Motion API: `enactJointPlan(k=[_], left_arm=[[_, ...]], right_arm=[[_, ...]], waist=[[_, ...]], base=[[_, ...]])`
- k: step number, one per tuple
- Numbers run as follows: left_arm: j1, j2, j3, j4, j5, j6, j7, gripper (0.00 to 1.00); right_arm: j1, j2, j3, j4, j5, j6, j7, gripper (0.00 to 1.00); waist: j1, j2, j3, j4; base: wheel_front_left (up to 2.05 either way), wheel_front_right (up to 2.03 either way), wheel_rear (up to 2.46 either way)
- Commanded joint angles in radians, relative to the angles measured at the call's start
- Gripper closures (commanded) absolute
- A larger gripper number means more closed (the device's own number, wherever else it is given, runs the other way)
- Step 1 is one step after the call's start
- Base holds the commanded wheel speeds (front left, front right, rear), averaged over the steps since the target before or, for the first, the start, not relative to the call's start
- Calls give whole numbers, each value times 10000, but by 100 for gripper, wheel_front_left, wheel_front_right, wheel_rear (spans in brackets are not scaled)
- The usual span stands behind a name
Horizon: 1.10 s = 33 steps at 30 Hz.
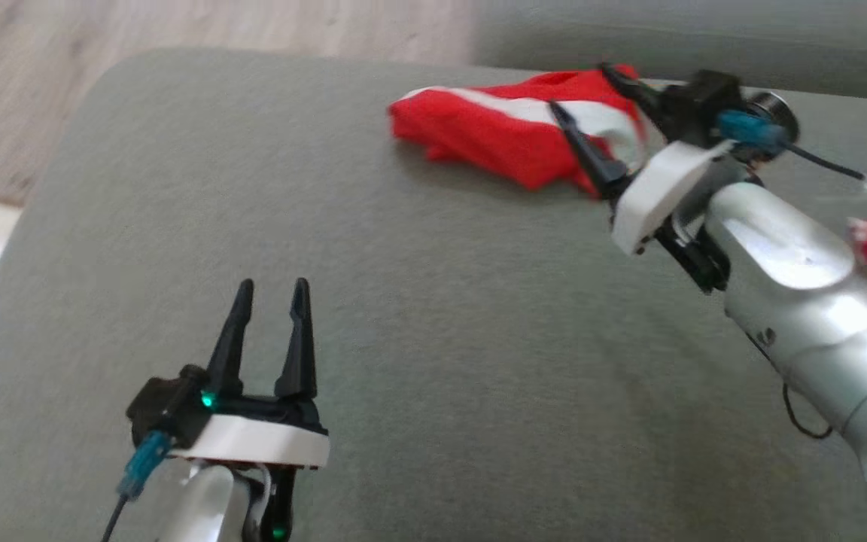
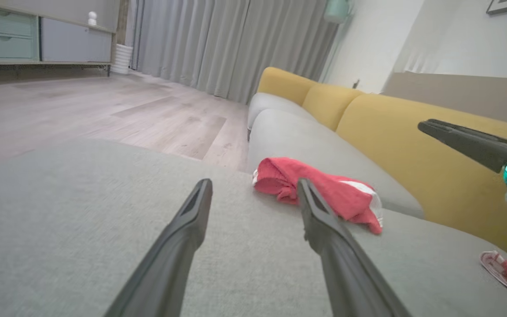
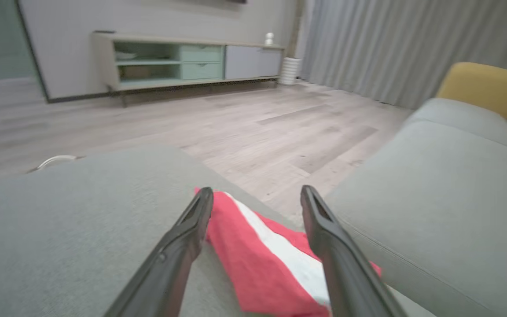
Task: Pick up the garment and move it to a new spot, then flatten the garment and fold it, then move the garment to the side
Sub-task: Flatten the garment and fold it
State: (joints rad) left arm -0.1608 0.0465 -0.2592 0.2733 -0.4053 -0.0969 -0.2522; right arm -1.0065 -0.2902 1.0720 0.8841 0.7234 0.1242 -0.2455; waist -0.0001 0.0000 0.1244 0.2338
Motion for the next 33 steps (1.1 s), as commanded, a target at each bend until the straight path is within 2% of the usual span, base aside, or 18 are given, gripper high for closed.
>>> enactJointPlan(k=[1,4,7,10,14,17,21,33], left_arm=[[-148,37,439,-490,106,-33,-95,0],[33,37,660,-895,145,-76,-95,0],[266,37,806,-1121,163,-86,-95,0],[499,37,876,-1232,163,-55,-95,0],[759,37,894,-1209,135,-63,-95,0],[927,37,863,-1196,156,-81,-95,0],[1077,37,849,-1174,212,-112,-95,0],[1029,37,645,-1224,368,-192,-95,0]], right_arm=[[350,63,-576,-130,-181,65,-138,0],[1287,0,-2683,-955,-987,65,-155,0],[3035,207,-5045,-2125,-2236,65,-158,0],[5060,968,-7356,-3537,-3563,65,-160,0],[7409,2074,-9181,-5372,-5146,65,-160,0],[8539,2335,-9719,-6311,-5749,65,-161,0],[9325,2392,-9685,-6961,-5733,65,-161,0],[9542,2398,-9660,-7334,-5668,65,-162,0]], waist=[[1,0,-653,-970],[1,0,-838,-1454],[1,0,-1003,-1805],[1,0,-1085,-2082],[1,0,-1160,-2305],[1,0,-1203,-2345],[1,0,-1257,-2313],[1,0,-1045,-1800]], base=[[0,0,0],[0,0,0],[0,0,0],[0,0,0],[0,0,0],[0,0,0],[0,0,0],[0,0,0]])
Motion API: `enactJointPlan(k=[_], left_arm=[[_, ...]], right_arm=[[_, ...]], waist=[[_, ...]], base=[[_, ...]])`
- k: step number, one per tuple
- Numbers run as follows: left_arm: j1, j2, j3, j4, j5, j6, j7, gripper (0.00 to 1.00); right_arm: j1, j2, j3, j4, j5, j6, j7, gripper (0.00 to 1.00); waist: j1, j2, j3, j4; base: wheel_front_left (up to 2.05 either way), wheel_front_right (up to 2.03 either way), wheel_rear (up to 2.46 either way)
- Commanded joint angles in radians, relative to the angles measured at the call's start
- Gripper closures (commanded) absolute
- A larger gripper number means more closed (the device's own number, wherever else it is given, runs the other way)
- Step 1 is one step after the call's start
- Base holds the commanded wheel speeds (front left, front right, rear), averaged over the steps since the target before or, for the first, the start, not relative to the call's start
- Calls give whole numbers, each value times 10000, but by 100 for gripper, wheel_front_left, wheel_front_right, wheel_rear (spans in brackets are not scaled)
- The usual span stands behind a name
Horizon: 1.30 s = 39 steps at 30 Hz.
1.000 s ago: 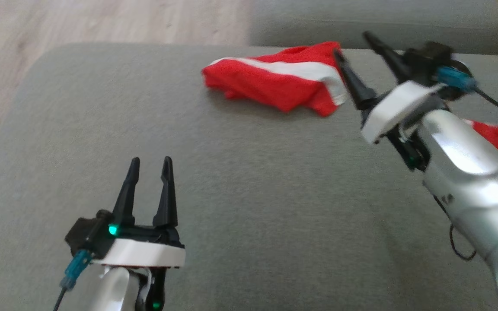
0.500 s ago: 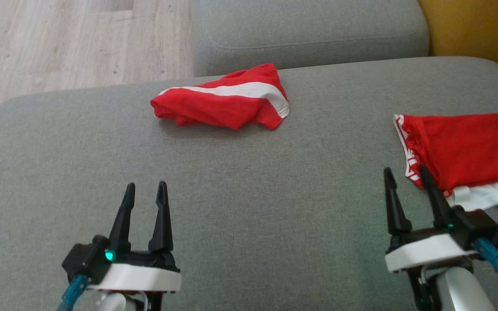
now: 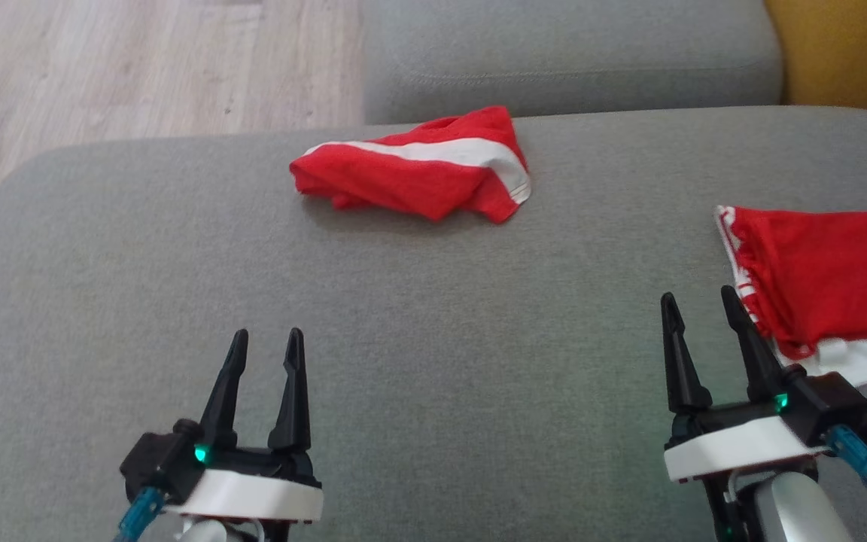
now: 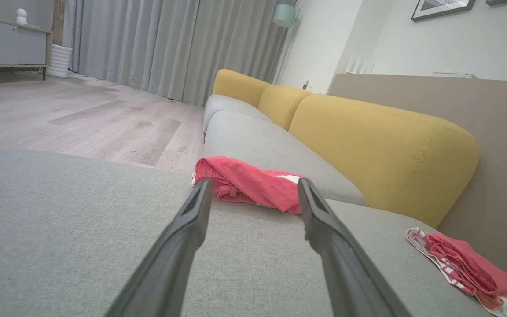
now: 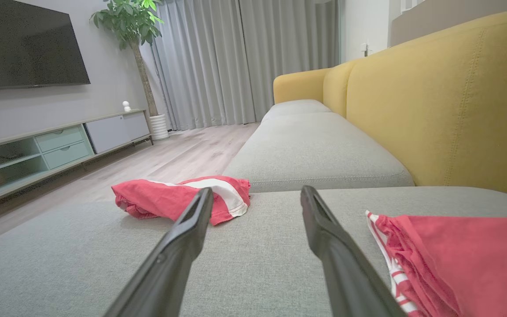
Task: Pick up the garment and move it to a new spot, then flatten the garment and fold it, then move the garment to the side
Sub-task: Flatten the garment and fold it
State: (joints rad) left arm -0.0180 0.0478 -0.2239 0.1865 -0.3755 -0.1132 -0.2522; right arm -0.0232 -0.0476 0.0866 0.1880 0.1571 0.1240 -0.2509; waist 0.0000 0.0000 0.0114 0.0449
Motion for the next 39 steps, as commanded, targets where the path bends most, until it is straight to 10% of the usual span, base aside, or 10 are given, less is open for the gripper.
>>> enactJointPlan(k=[1,17,39], left_arm=[[-405,24,284,-360,66,-31,-95,0],[-856,24,-46,-500,-111,-44,-95,0],[-1777,24,-1340,-463,-905,73,-95,0]], right_arm=[[-311,-27,194,-382,-10,67,-108,0],[-1740,-26,-84,235,-890,67,-108,0],[-8158,-1657,-1005,8126,-3053,67,1010,0]], waist=[[0,0,128,137],[0,0,842,1223],[0,0,2905,3859]], base=[[0,0,0],[0,0,0],[0,0,0]])
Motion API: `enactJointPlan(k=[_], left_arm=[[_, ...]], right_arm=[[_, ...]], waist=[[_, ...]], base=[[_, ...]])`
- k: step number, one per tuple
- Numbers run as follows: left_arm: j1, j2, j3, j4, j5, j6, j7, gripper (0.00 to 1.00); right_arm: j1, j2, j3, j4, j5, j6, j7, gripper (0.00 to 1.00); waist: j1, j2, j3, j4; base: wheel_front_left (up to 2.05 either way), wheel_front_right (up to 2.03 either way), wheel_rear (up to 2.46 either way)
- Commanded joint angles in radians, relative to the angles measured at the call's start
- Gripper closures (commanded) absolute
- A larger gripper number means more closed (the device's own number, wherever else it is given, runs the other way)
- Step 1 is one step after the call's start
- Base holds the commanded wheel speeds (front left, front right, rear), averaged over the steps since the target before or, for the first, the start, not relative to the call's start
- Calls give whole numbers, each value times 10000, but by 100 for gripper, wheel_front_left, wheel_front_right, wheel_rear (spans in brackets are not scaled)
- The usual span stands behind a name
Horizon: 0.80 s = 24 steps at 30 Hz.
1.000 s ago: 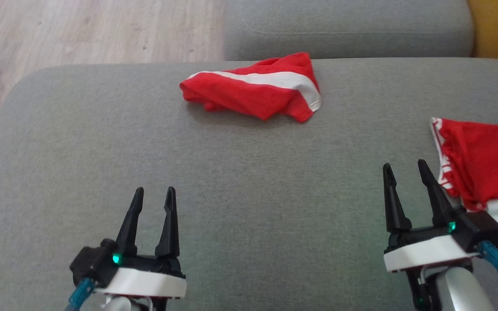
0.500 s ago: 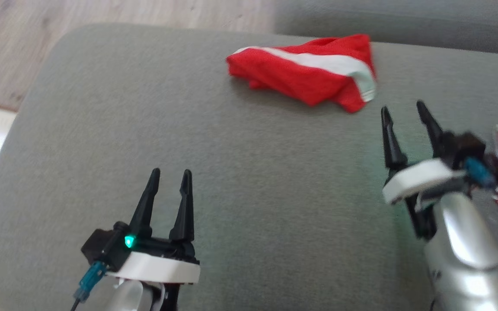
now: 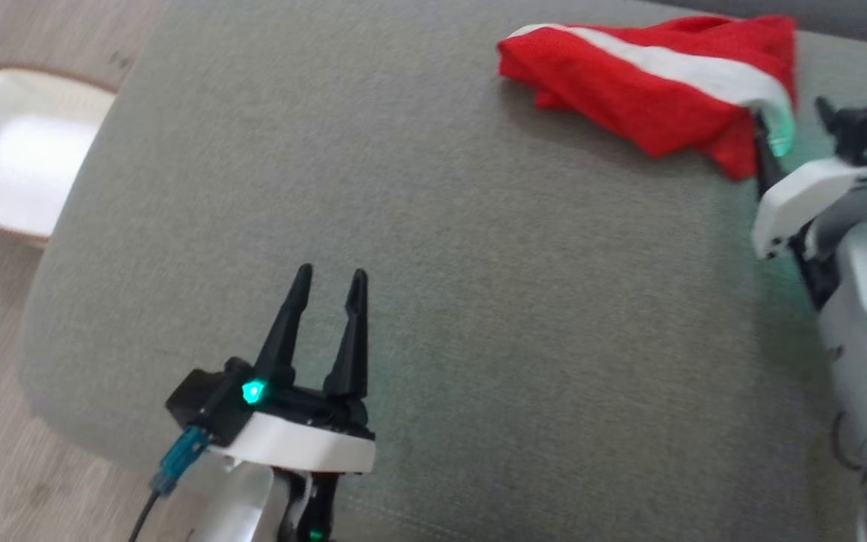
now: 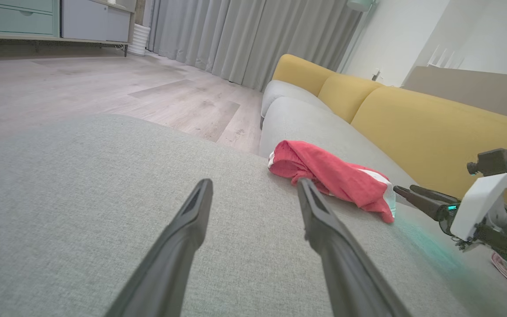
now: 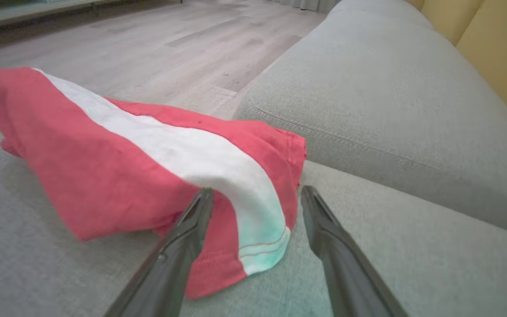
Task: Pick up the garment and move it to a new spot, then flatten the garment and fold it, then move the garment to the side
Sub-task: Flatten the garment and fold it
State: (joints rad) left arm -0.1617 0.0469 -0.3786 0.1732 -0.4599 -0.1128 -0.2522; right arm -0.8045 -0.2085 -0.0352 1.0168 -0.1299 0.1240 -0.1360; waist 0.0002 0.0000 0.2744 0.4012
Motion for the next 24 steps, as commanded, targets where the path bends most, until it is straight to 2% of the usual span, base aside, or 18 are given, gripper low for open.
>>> enactJointPlan(k=[1,8,9,10,17,24], left_arm=[[-378,33,136,-332,-103,78,-95,0],[-572,33,-140,-399,-373,192,-95,0],[-578,33,-157,-406,-388,208,-95,0],[-584,33,-164,-413,-401,224,-95,0],[-619,33,-56,-336,-365,288,-95,0],[-459,33,338,-232,-78,269,-95,0]], right_arm=[[-507,-146,269,43,-381,67,-165,0],[-1379,-459,720,1362,-1126,67,-148,0],[-1478,-468,756,1507,-1162,67,-144,53],[-1569,-473,796,1610,-1207,67,-189,100],[-1776,-294,850,1946,-1267,67,-744,100],[-1177,439,1385,1661,-1153,67,-1230,100]], waist=[[-2,0,330,378],[-2,0,600,721],[-2,0,623,731],[-2,0,645,729],[-2,0,536,421],[-2,0,-272,-519]], base=[[0,0,0],[0,0,0],[0,0,0],[0,0,0],[0,0,0],[0,0,0]])
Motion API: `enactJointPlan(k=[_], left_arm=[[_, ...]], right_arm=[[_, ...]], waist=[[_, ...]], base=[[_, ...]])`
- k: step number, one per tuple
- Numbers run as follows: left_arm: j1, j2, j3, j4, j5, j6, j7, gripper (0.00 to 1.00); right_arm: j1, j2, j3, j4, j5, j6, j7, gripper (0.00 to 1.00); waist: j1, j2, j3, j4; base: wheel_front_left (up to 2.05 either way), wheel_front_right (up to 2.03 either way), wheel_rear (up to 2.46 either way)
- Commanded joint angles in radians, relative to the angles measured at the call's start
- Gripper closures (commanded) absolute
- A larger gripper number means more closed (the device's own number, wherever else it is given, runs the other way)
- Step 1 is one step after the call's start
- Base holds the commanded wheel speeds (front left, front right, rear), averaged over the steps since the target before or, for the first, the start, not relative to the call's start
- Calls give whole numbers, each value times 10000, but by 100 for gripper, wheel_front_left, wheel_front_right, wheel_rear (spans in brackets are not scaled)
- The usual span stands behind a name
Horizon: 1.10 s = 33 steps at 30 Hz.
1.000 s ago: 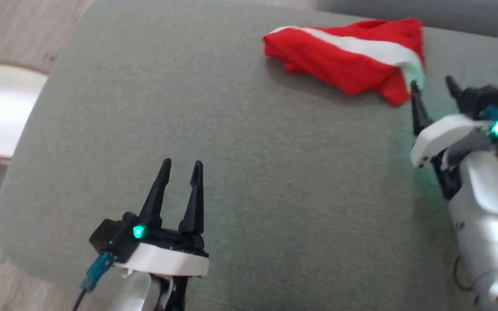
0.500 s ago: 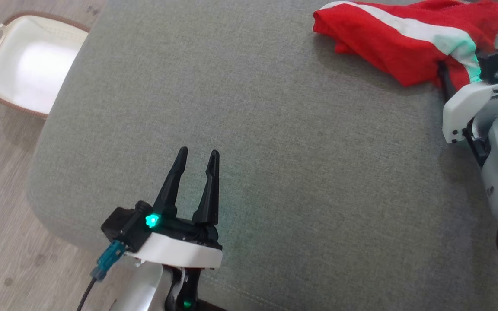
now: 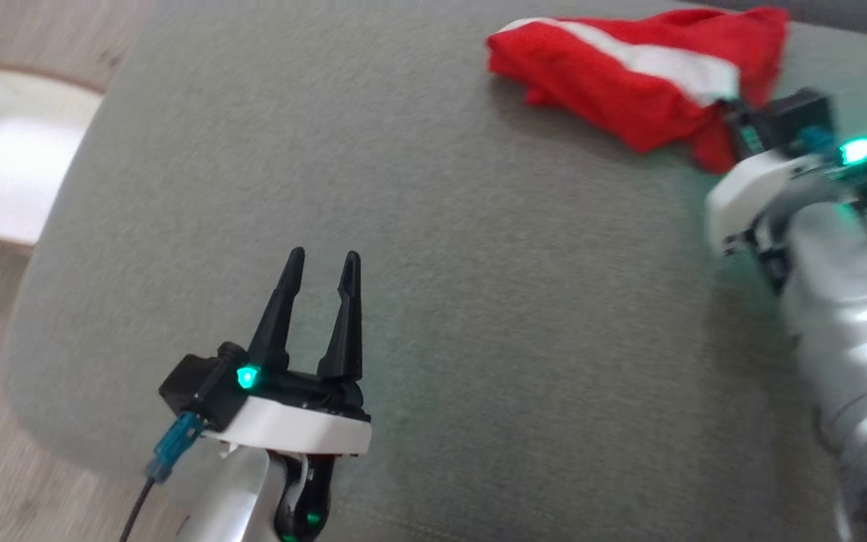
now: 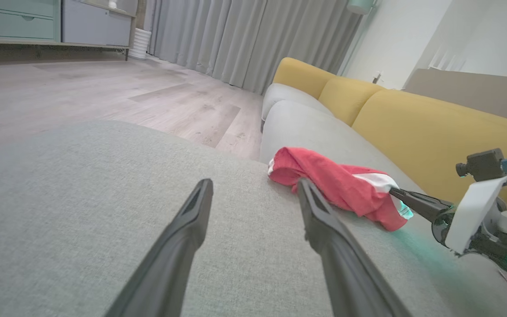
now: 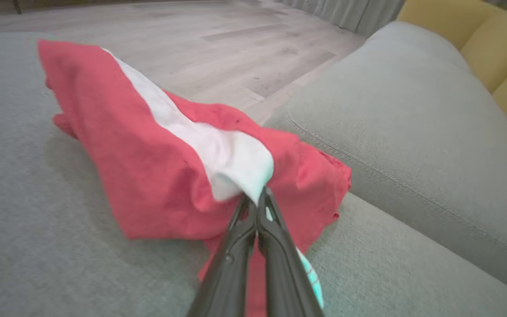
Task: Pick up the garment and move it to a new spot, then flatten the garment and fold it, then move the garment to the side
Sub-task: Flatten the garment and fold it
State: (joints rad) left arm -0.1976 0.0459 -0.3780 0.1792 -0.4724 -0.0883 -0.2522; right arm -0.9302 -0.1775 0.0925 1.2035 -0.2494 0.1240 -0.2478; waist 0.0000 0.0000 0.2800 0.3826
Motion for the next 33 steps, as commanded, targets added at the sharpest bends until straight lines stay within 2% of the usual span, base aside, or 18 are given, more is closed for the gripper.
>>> enactJointPlan(k=[1,7,14,21,29,30,31,33], left_arm=[[-52,43,412,-271,112,15,-95,0],[320,43,896,-197,462,-41,-95,0],[818,43,1398,-196,735,-86,-95,0],[1226,43,1792,-231,808,-79,-95,0],[1304,43,1750,-224,824,-106,-95,0],[1310,43,1736,-217,824,-107,-95,0],[1318,43,1723,-212,824,-108,-95,0],[1340,43,1699,-197,826,-114,-95,0]], right_arm=[[250,299,259,-405,125,67,-125,100],[1969,672,1640,-2501,894,67,-136,100],[4203,320,2748,-4477,1715,67,-138,100],[6442,161,2709,-5744,1590,67,-68,100],[7742,351,1584,-6730,1420,67,259,100],[7786,394,1429,-6848,1392,67,249,86],[7826,456,1278,-6956,1402,67,235,0],[7894,591,1098,-7144,1538,67,220,0]], waist=[[0,0,-490,-523],[0,0,-1401,-1639],[0,0,-2182,-2760],[0,0,-2655,-3446],[0,0,-2780,-3701],[0,0,-2791,-3700],[0,0,-2802,-3694],[0,0,-2823,-3673]], base=[[0,0,0],[0,0,0],[0,0,0],[0,0,0],[0,0,0],[0,0,0],[0,0,0],[0,0,0]])
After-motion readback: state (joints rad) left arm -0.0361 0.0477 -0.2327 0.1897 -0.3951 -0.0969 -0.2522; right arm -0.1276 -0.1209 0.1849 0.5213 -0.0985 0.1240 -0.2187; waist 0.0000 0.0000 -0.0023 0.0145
